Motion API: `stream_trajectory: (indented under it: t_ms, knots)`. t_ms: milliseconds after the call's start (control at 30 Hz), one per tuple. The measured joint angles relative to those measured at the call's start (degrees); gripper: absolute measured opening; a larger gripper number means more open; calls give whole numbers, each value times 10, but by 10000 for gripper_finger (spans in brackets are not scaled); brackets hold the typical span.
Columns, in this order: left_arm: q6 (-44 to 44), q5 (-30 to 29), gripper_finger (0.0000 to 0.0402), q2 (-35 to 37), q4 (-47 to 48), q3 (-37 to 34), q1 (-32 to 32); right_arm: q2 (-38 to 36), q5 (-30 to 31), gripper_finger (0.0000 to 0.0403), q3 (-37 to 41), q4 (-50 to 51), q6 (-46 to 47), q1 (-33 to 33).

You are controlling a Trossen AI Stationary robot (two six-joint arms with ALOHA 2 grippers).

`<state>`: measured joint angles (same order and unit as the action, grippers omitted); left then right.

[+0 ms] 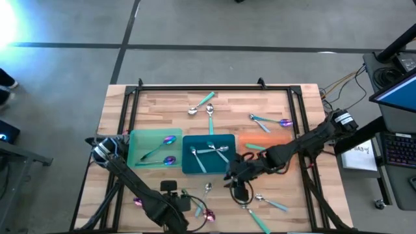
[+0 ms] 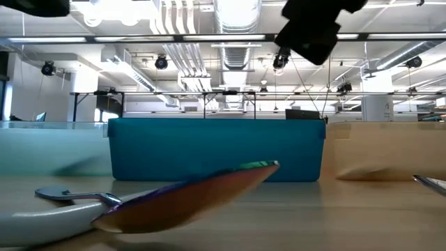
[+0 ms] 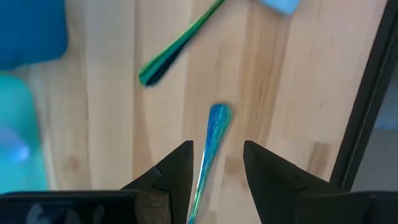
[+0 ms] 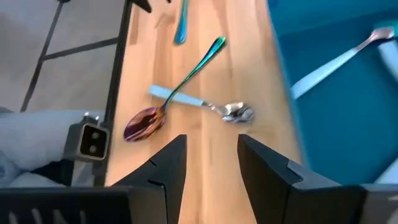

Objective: Sort silverware by color (type)
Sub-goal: Put the violet spoon into the green bin

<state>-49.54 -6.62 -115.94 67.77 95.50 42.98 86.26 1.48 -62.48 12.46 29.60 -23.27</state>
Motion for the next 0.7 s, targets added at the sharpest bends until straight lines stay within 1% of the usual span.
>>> stream_trajectory:
  t_ms: [133, 300, 500, 600, 700]
  knots:
    - [0, 9, 125, -8, -7, 0, 7, 0, 0, 134, 0, 13, 23, -21]
    - [-1, 35, 125, -9, 20, -22, 34, 0, 0, 134, 0, 25, 43, -42]
    - [-21, 92, 125, -9, 23, -92, 63, 0, 0, 134, 0, 23, 55, -50]
    - [-22, 102, 125, -9, 22, -125, 69, 0, 2, 134, 0, 22, 65, -49]
    - [-18, 99, 125, -8, 17, -153, 67, 0, 2, 134, 0, 22, 69, -49]
